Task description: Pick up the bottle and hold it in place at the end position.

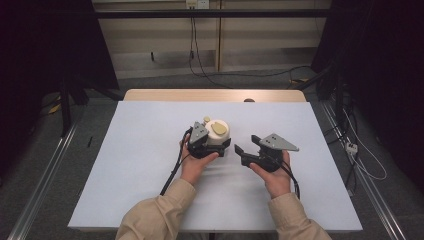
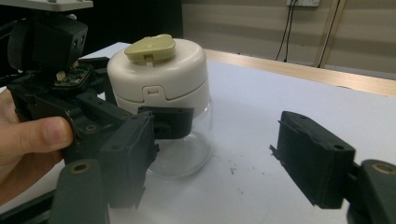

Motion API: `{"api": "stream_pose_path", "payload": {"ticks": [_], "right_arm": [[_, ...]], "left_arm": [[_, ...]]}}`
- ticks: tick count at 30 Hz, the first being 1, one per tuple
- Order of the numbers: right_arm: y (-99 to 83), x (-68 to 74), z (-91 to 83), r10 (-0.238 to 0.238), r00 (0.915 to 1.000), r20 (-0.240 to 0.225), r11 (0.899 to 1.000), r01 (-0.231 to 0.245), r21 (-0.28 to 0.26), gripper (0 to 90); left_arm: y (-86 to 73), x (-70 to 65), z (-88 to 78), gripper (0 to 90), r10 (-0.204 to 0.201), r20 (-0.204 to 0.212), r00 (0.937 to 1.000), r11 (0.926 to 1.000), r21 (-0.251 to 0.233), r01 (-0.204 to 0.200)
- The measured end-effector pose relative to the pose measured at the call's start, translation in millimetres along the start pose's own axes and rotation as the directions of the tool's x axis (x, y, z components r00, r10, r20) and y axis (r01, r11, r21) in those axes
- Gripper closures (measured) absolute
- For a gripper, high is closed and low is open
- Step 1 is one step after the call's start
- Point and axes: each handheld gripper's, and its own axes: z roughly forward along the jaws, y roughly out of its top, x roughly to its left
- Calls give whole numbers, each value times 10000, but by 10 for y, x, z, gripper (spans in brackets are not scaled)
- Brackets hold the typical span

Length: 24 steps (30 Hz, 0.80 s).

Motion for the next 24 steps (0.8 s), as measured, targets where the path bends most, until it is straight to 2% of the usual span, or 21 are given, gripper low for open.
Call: {"api": "stream_pose_path", "payload": {"ticks": [14, 24], "right_arm": [[133, 85, 102, -279, 9988, -391, 9993, 288, 237, 553], [156, 69, 120, -164, 9983, -554, 9987, 190, 465, 737]], "left_arm": [[1, 1, -1, 65, 5, 5, 10000, 10000, 21, -5], [3, 0, 0, 65, 18, 5, 10000, 10000, 33, -18]]}}
